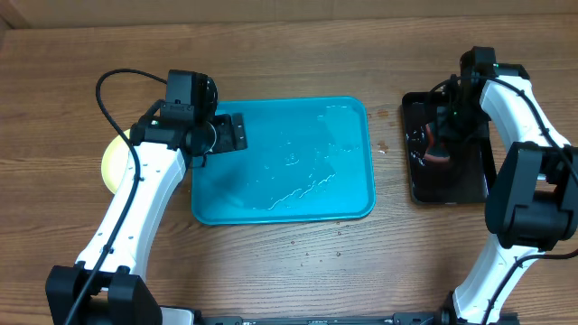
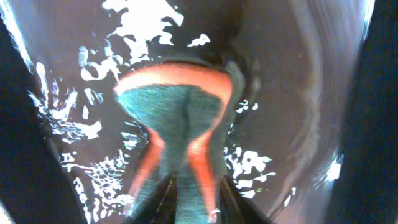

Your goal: Clean dirty plates on tray and stack at the side

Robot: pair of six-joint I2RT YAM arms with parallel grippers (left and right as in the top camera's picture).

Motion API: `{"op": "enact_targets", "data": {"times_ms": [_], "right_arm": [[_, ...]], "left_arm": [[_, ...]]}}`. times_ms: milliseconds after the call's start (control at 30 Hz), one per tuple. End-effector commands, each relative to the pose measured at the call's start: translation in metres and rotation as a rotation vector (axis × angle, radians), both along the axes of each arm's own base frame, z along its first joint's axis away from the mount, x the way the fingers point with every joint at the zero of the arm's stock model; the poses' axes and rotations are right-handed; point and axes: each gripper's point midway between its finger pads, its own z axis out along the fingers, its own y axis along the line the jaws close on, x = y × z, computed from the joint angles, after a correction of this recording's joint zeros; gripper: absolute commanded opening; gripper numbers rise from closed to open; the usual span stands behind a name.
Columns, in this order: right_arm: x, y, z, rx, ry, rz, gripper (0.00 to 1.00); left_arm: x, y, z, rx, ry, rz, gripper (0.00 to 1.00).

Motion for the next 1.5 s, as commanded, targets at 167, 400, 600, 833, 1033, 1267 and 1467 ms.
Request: {"op": "enact_targets", "data": {"times_ms": [167,400,600,833,1033,1267,1467], "right_arm": [[0.018,0.021,0.067,0.104,-0.154,0.065,0.42],[0.014,0.052,0.195,0.237,-0.471,0.124,1.0],[-0.042,0.059,0.273,0.231,-0.617,0.112,1.0],[-0.118,0.081,0.332,0.287,-0.755,0.157,1.0],[-0.139,0.083,0.347,0.277,-0.81,0.168,1.0],[-0.141,0.08,0.335,0.262,-0.765,0.16,1.0],[-0.127,0.078,0.331,0.236,-0.896,0.187,1.0]], "left_arm": [[0.0,-0.002,-0.003,-0.001,0.006,-0.001,1.0],[0.0,0.001,-0.003,0.016,0.003,0.0,1.0],[0.0,0.001,-0.003,0.016,0.003,-0.001,1.0],[0.001,0.001,-0.003,0.016,0.003,-0.001,1.0],[0.0,0.001,-0.003,0.016,0.003,0.0,1.0],[0.001,0.001,-0.003,0.016,0.003,-0.001,1.0],[0.0,0.001,-0.003,0.016,0.003,-0.001,1.0]]}}
